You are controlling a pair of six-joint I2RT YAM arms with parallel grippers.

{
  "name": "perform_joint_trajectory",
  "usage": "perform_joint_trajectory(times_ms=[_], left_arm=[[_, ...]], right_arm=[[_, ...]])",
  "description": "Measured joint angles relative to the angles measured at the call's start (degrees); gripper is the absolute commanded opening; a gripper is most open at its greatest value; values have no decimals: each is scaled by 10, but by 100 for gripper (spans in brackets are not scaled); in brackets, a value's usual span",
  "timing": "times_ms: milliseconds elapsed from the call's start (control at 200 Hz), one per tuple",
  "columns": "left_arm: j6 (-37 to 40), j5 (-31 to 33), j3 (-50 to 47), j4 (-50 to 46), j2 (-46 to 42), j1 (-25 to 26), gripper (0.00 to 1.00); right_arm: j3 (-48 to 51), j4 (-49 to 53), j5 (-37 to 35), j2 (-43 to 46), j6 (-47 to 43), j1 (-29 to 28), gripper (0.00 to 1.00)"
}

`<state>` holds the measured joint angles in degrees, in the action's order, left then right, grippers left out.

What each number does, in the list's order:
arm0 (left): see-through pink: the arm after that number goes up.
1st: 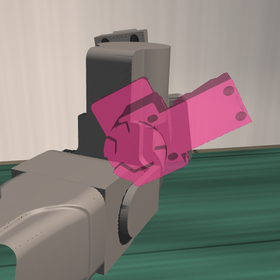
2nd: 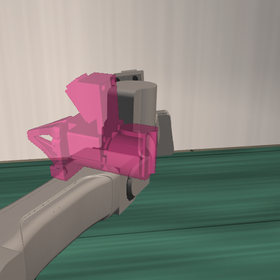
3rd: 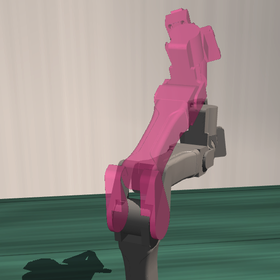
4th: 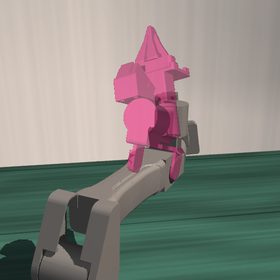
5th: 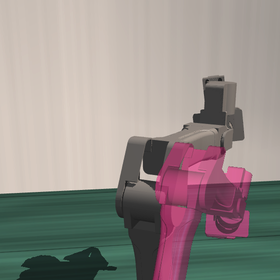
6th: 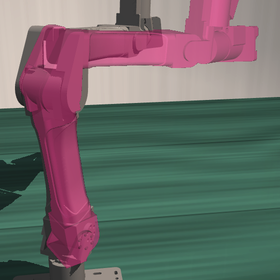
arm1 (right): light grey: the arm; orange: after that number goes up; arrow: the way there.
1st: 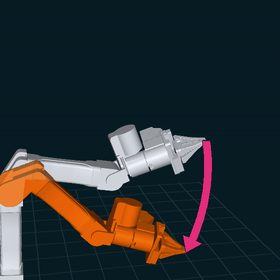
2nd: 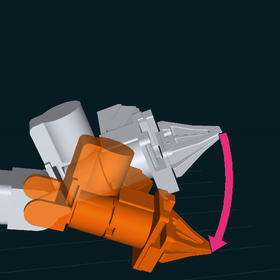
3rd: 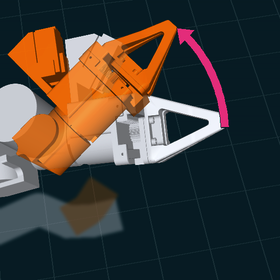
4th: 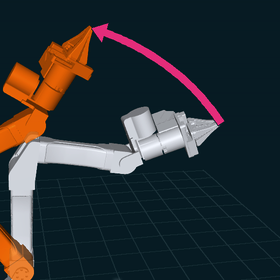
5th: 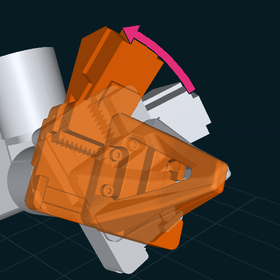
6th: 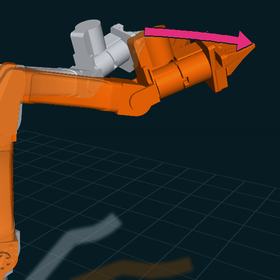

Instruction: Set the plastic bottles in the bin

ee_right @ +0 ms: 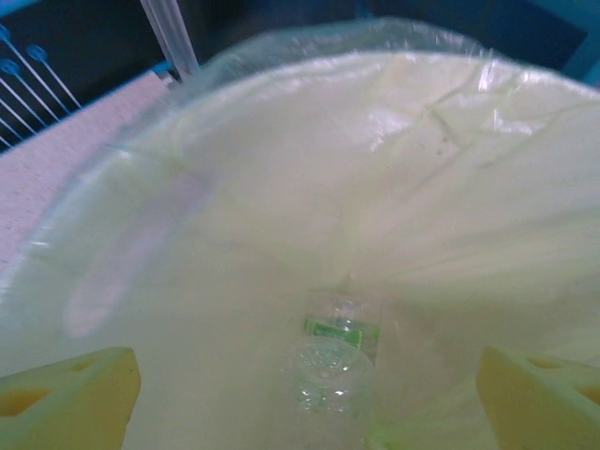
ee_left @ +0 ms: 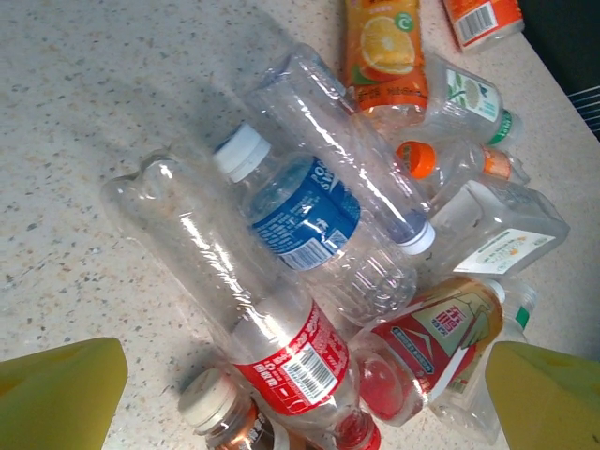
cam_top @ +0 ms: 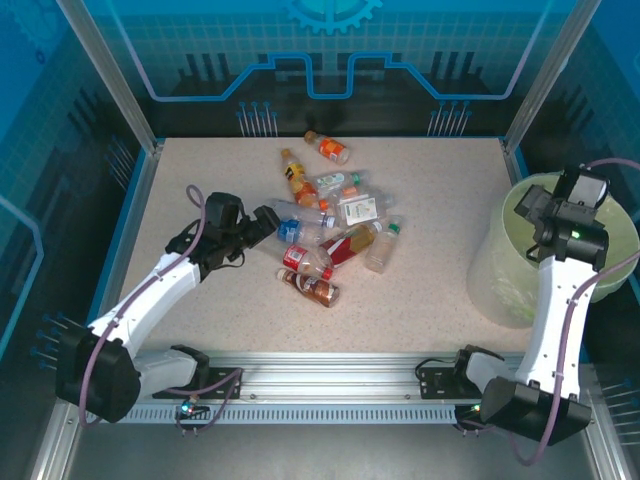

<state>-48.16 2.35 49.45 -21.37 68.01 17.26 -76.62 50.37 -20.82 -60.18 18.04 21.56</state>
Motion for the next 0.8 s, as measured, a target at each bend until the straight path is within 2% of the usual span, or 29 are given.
perform_joint_trajectory(times_ms=[170,375,580,705,800], left_arm=[[-24,7,-12,0,-2,-5,99],[-51,9,-33,0,-2,-12,99],[-71,9,-43,2,-2,-14,99],[-76,7,-43,3,0,-14,99],[-81,2,-43,7,5,-14,99]], right_arm=[[-22,-3,12,37,7,-53,98],[-35,-27,60,58,19,-139,100],[-30,-70,107,33,23,-289,100],[-6,-99,90,1,45,-391,100],[24,-119,60,-30,78,-448,100]])
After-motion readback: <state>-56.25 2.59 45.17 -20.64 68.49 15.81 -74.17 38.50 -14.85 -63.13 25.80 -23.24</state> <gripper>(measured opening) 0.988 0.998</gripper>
